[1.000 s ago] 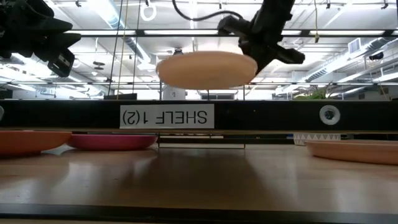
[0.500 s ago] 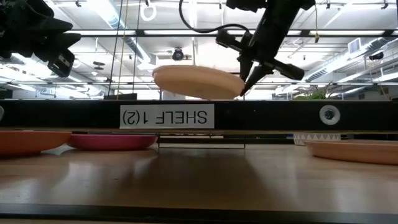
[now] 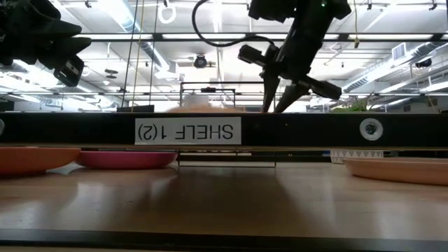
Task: Place and stack plates onto a shelf
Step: Stack the peach plate on top of the light blue plate on the shelf, then stack the light brown plate on top of the peach plate on the shelf
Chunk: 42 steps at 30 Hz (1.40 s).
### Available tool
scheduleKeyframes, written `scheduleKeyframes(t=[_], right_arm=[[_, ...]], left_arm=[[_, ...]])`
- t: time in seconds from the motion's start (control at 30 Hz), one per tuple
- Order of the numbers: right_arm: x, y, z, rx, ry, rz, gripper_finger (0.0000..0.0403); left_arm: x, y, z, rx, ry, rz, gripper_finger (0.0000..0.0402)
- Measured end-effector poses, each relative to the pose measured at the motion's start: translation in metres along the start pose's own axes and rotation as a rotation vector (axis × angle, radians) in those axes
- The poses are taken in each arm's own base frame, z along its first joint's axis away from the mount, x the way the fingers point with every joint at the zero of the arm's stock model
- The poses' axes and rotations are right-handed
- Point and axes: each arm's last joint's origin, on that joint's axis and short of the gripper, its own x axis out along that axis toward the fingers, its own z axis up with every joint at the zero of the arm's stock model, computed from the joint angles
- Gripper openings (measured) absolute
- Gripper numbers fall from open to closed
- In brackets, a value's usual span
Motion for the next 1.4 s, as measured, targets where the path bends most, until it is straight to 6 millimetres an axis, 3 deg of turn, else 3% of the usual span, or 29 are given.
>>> scheduleKeyframes(t=[0.27,0.4,0.7,0.87,1.1,1.23,1.4], right_arm=[[-0.040,0.001,0.011,-0.081,-0.032,0.112,0.0097],[-0.058,0.001,0.004,-0.228,-0.007,0.169,0.0097],[-0.065,-0.018,-0.037,-0.755,0.107,0.034,0.0097],[-0.062,-0.034,-0.045,-1.008,0.203,-0.120,0.0101],[-0.042,-0.051,-0.043,-1.086,0.389,-0.149,0.0124],[-0.034,-0.054,-0.056,-1.056,0.421,-0.069,0.0134],[-0.039,-0.052,-0.080,-0.920,0.370,-0.013,0.0131]], left_arm=[[0.000,0.000,0.000,0.000,0.000,0.000,0.0103],[0.000,0.000,0.000,0.000,0.000,0.000,0.0103],[0.000,0.000,0.000,0.000,0.000,0.001,0.0103],[0.000,0.000,0.000,0.001,0.002,0.000,0.0103],[0.000,0.000,-0.001,0.003,0.007,0.002,0.0103],[0.000,0.000,-0.001,0.004,0.009,0.002,0.0103],[0.000,0.000,0.000,0.003,0.006,0.002,0.0103]])
